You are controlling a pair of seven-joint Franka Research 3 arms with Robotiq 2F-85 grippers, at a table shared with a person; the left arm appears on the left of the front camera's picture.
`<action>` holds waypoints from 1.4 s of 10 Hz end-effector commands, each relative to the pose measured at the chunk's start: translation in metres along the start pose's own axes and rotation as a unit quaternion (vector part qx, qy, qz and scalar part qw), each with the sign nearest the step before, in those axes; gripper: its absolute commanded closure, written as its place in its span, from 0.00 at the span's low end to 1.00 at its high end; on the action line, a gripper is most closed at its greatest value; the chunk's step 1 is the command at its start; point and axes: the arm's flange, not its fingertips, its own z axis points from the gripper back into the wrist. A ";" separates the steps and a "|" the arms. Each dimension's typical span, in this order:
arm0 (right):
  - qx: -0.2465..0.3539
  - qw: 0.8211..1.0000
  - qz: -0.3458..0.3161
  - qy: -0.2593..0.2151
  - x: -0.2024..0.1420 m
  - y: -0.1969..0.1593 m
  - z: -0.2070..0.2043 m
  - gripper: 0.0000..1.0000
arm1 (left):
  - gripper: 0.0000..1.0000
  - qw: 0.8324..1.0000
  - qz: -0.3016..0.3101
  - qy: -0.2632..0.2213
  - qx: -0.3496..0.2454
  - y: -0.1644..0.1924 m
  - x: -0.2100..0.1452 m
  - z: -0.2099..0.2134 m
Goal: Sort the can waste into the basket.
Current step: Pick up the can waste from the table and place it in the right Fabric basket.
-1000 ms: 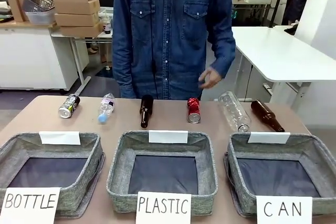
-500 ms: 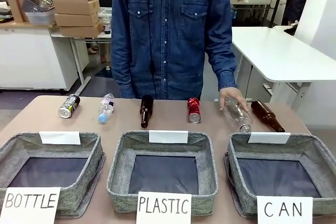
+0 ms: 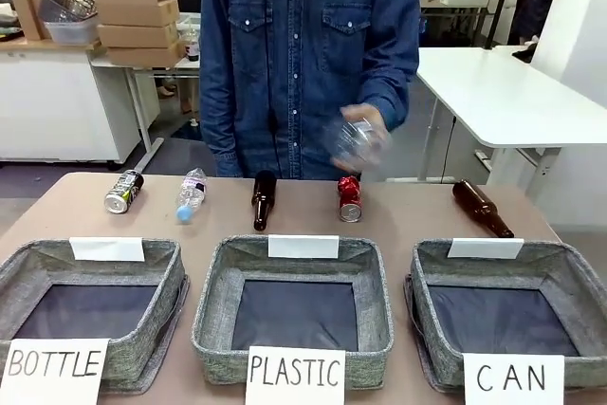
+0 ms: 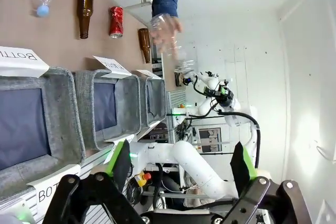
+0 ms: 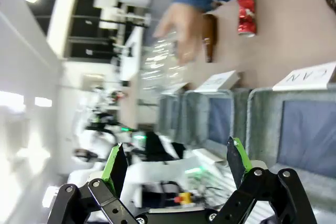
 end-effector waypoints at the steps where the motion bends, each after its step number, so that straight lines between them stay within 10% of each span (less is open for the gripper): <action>1: -0.068 0.995 0.077 0.013 0.028 0.024 -0.060 0.00 | 0.00 1.000 -0.012 -0.001 -0.010 -0.001 0.001 -0.001; 5: -0.089 0.984 0.133 0.078 0.048 0.036 -0.177 0.00 | 0.00 1.000 -0.012 -0.001 -0.010 -0.001 0.001 -0.001; 14: -0.063 0.995 0.075 -0.029 0.009 -0.032 0.032 0.00 | 0.00 1.000 -0.012 -0.001 -0.010 -0.001 0.001 -0.001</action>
